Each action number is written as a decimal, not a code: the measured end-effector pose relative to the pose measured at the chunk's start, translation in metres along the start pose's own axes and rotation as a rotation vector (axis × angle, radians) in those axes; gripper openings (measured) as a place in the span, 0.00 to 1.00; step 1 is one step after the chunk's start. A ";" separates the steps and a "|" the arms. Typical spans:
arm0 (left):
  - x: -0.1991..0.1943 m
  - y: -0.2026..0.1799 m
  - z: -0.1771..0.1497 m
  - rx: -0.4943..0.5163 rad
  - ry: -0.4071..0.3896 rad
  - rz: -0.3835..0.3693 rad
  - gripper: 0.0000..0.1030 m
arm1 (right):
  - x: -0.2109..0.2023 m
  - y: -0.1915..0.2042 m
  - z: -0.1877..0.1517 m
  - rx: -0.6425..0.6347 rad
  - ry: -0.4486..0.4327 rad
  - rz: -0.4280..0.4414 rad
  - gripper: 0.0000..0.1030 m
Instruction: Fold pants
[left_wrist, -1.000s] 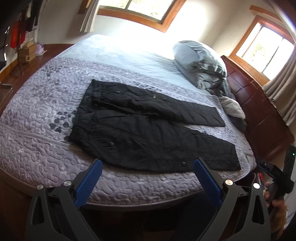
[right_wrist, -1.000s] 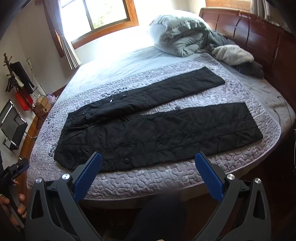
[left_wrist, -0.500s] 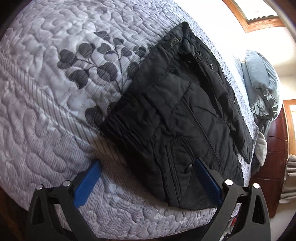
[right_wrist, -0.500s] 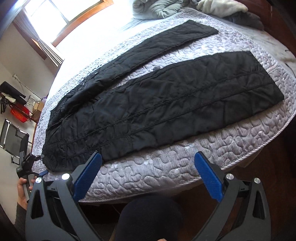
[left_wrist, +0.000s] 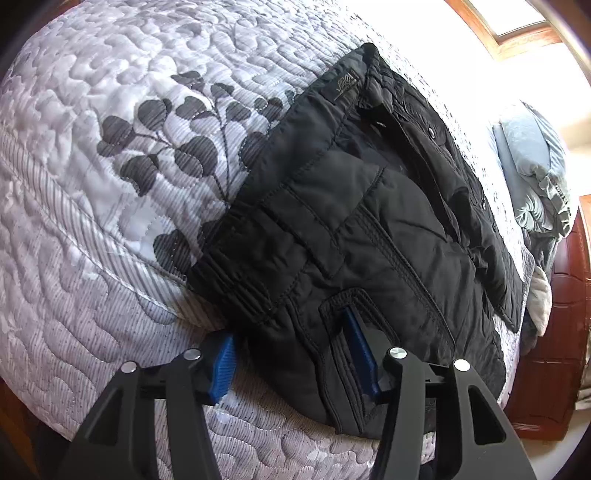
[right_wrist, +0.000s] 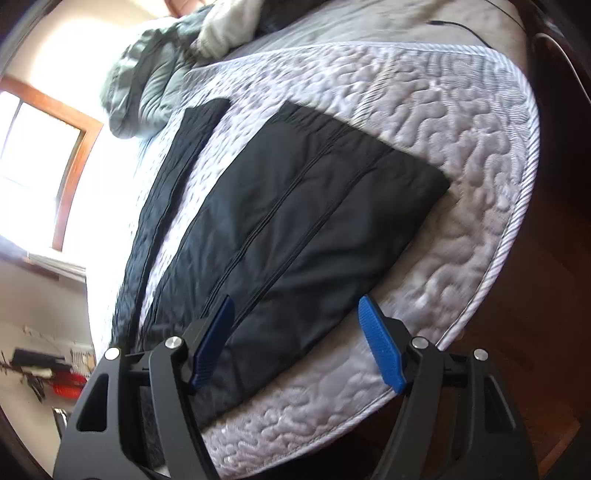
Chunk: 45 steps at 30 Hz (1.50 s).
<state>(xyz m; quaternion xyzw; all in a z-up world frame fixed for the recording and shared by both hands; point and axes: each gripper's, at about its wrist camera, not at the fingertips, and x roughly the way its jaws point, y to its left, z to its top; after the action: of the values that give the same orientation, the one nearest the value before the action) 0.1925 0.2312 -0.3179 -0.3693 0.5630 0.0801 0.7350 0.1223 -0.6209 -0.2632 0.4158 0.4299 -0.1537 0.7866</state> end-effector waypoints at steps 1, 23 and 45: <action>0.000 -0.001 -0.001 0.007 -0.010 0.010 0.53 | 0.001 -0.012 0.011 0.040 -0.009 0.002 0.69; -0.090 0.117 -0.014 -0.325 -0.352 0.159 0.15 | 0.044 0.031 -0.033 -0.058 0.166 0.083 0.12; -0.175 0.066 0.090 0.167 -0.362 0.158 0.96 | -0.031 0.104 -0.005 -0.418 0.064 -0.115 0.85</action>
<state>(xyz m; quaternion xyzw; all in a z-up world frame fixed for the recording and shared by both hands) 0.1647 0.3880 -0.1844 -0.2415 0.4536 0.1555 0.8437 0.1637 -0.5572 -0.1851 0.2230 0.5003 -0.0927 0.8315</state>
